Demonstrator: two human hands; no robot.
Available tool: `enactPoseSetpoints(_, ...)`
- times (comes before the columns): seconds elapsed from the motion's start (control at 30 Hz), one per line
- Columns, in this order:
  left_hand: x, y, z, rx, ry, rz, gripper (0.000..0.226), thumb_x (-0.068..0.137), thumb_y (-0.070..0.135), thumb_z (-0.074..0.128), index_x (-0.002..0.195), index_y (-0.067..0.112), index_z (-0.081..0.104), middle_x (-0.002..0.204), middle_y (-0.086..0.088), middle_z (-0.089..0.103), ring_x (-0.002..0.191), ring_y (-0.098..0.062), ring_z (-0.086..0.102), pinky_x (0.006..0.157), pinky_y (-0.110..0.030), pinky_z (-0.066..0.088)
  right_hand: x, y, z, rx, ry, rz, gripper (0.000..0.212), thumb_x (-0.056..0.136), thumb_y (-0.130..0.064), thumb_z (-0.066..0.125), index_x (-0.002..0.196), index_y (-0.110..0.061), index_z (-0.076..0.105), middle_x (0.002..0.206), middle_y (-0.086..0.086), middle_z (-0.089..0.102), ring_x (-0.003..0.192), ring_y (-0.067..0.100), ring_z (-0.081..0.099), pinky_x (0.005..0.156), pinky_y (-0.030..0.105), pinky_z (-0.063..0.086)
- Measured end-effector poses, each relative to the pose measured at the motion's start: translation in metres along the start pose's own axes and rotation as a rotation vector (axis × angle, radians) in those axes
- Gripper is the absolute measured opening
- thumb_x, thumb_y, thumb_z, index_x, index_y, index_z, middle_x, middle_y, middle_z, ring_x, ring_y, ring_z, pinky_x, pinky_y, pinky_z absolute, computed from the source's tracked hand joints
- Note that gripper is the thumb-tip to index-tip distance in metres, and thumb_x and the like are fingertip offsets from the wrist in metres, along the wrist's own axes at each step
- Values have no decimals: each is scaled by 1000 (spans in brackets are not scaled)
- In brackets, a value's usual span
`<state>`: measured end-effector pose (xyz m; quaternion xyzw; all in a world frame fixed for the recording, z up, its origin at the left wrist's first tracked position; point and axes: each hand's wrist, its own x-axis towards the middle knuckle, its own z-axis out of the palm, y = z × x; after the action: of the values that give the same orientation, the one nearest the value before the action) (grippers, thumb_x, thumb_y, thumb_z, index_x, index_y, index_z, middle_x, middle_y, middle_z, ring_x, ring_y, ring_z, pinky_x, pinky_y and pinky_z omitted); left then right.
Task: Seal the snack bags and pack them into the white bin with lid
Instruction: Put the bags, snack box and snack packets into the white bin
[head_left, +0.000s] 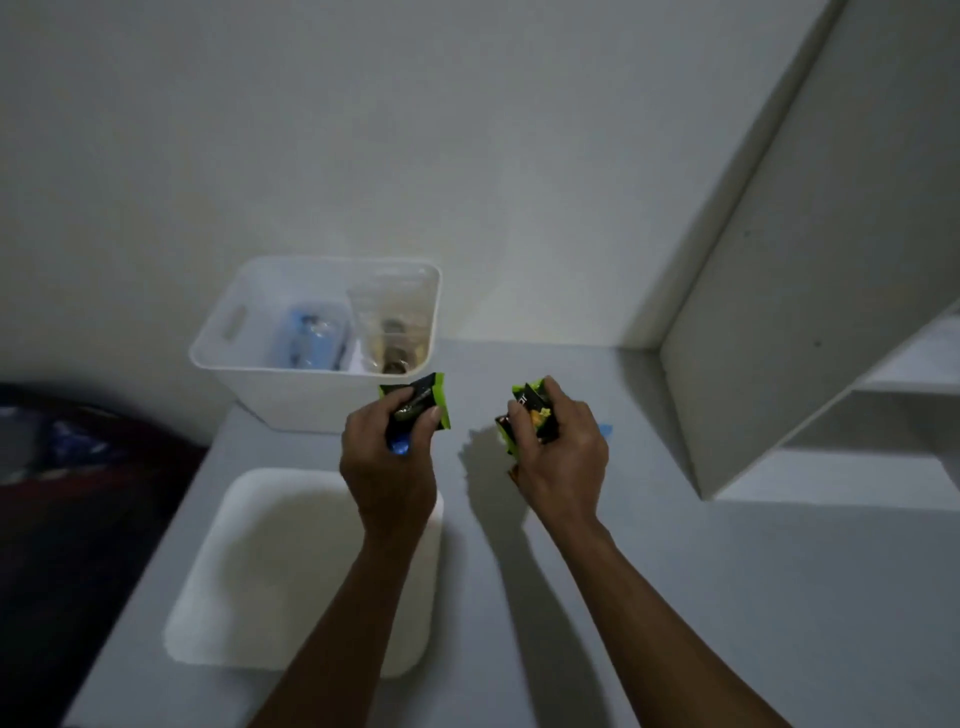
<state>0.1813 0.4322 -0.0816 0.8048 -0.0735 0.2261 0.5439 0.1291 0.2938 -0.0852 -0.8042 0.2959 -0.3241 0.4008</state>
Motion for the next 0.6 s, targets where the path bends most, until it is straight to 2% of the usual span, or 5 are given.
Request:
enactPoseSetpoints(0.1, 57, 3, -25, -87, 60, -3, 31, 78, 13, 81, 107, 7, 71, 99, -5, 66, 92, -11, 62, 84, -10, 44, 18, -58, 31, 40, -15, -69, 48, 88, -39, 70, 131, -18, 62, 106, 6, 66, 96, 20, 64, 81, 31, 49)
enactPoseSetpoints(0.2, 99, -6, -34, -82, 63, 0, 32, 80, 16, 80, 110, 8, 70, 102, -2, 63, 94, -10, 61, 86, -8, 43, 33, -93, 57, 5, -65, -126, 49, 91, -43, 65, 134, -21, 59, 106, 4, 65, 96, 18, 61, 76, 25, 43)
enactPoseSetpoints(0.37, 167, -38, -29, -16, -34, -47, 27, 80, 18, 78, 105, 12, 70, 99, 1, 65, 90, -8, 58, 81, -1, 38, 56, -125, 124, -160, -176, -101, 43, 93, -50, 56, 130, -28, 56, 105, 2, 60, 96, 22, 61, 74, 31, 45)
enactPoseSetpoints(0.53, 199, -79, -3, 54, -202, -148, 26, 81, 24, 78, 104, 16, 70, 102, -1, 68, 92, -12, 62, 86, -22, 46, 71, -113, 178, -347, -246, -110, 45, 95, -50, 54, 131, -24, 55, 113, 5, 61, 98, 27, 62, 75, 34, 49)
enactPoseSetpoints(0.6, 204, -88, 3, 60, -254, -175, 26, 83, 22, 76, 107, 14, 70, 102, 1, 67, 92, -10, 60, 83, -21, 44, 73, -105, 193, -373, -258, -120, 47, 95, -48, 55, 134, -22, 54, 116, 6, 62, 99, 27, 62, 76, 36, 51)
